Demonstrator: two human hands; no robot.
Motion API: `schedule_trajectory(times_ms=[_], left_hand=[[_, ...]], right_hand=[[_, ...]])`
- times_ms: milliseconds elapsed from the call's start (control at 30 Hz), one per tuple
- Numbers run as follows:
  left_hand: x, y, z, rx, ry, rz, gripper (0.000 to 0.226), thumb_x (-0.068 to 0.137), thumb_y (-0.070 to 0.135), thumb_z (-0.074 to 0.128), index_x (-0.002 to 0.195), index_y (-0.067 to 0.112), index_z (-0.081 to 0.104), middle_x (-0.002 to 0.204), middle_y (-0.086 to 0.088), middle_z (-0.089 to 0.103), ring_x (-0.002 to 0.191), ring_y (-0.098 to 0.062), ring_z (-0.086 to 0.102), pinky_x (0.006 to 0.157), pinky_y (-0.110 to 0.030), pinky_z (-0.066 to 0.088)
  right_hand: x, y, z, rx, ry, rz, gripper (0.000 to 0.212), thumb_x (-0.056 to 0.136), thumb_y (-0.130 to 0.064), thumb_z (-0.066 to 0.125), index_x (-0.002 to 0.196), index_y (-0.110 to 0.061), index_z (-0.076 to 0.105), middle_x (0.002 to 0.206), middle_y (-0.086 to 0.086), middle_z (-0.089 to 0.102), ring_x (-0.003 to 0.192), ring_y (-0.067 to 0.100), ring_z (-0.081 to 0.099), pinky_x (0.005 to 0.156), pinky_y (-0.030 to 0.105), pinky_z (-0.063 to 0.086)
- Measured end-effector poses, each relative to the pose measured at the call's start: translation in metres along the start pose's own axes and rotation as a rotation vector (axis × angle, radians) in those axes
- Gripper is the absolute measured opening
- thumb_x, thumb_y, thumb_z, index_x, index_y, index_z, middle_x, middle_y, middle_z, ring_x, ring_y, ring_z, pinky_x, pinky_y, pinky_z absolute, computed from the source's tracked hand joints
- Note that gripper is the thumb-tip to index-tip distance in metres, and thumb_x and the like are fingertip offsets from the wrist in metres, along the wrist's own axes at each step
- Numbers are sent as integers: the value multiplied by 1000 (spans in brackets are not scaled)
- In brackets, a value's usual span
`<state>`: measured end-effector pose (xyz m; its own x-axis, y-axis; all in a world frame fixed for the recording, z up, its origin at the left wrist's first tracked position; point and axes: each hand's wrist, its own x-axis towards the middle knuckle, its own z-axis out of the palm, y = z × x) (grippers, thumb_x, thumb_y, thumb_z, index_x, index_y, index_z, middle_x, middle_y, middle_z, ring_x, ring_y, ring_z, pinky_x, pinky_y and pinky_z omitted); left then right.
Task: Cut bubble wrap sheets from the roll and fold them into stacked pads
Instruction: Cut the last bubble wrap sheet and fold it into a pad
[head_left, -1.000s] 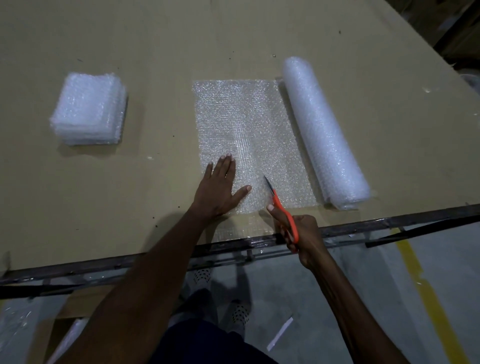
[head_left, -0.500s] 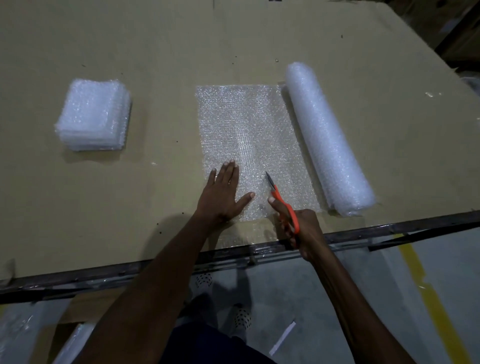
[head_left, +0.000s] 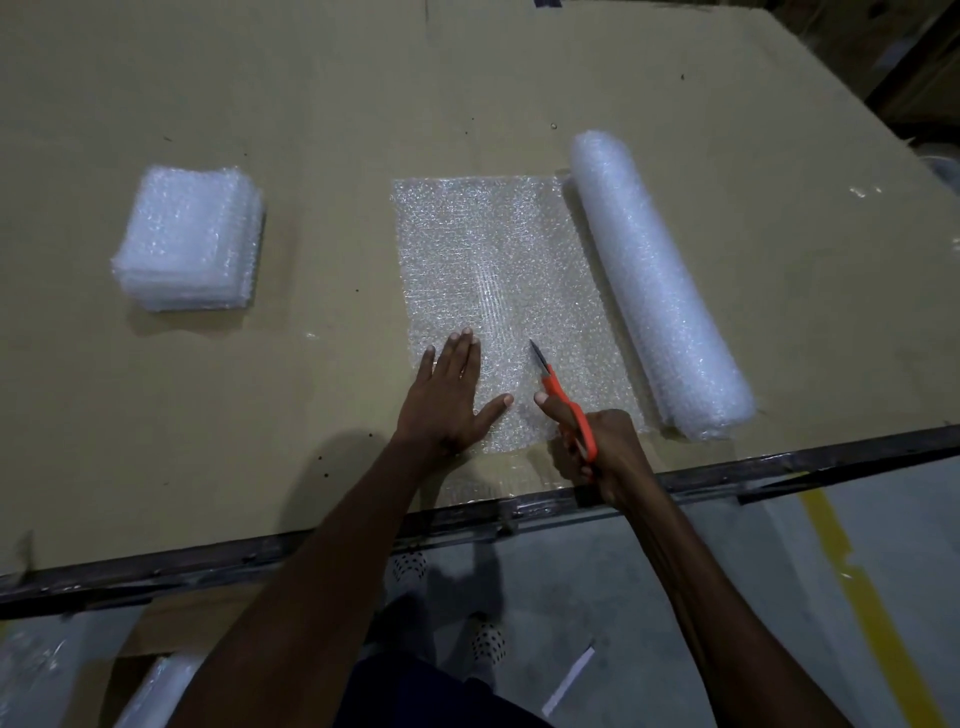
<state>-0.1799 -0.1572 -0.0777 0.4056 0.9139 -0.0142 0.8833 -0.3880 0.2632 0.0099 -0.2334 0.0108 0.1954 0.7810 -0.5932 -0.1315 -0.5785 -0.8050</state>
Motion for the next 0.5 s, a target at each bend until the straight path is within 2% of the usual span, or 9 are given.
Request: schedule_trajectory(times_ms=[100, 233, 300, 400, 500], left_hand=[[-1, -1, 1, -10, 11, 0, 90, 98, 69, 21, 159, 5, 4, 167, -11, -4, 154, -21, -7, 124, -44, -6], [1, 1, -4, -29, -51, -19, 96, 93, 73, 21, 159, 6, 3, 167, -11, -4, 154, -22, -5, 124, -45, -5], [7, -1, -13, -51, -41, -25, 100, 88, 74, 31, 159, 7, 12, 166, -12, 10, 153, -25, 8, 124, -47, 1], [22, -6, -23, -98, 84, -13, 91, 86, 67, 40, 154, 7, 30, 157, -14, 35, 146, -27, 28, 123, -48, 11], [45, -13, -25, -72, 114, 1, 82, 95, 61, 30, 154, 5, 28, 161, -14, 29, 150, -28, 21, 123, -49, 8]], right_hand=[[0, 4, -2, 3, -19, -5, 55, 76, -31, 89, 43, -12, 51, 44, 7, 39, 34, 14, 31, 40, 22, 20], [-3, -7, 2, -37, 18, 1, 50, 76, -39, 89, 59, -7, 54, 47, 8, 41, 33, 15, 33, 37, 19, 24], [-2, -11, 3, -76, 42, 1, 49, 77, -40, 88, 60, -7, 56, 46, 6, 45, 32, 14, 35, 35, 19, 25], [-2, -10, 0, -64, 19, 16, 49, 77, -40, 88, 61, -7, 54, 46, 7, 43, 33, 15, 33, 38, 20, 22], [-2, -7, -1, -59, -2, 35, 52, 75, -41, 89, 61, -7, 52, 47, 7, 40, 35, 14, 31, 40, 20, 21]])
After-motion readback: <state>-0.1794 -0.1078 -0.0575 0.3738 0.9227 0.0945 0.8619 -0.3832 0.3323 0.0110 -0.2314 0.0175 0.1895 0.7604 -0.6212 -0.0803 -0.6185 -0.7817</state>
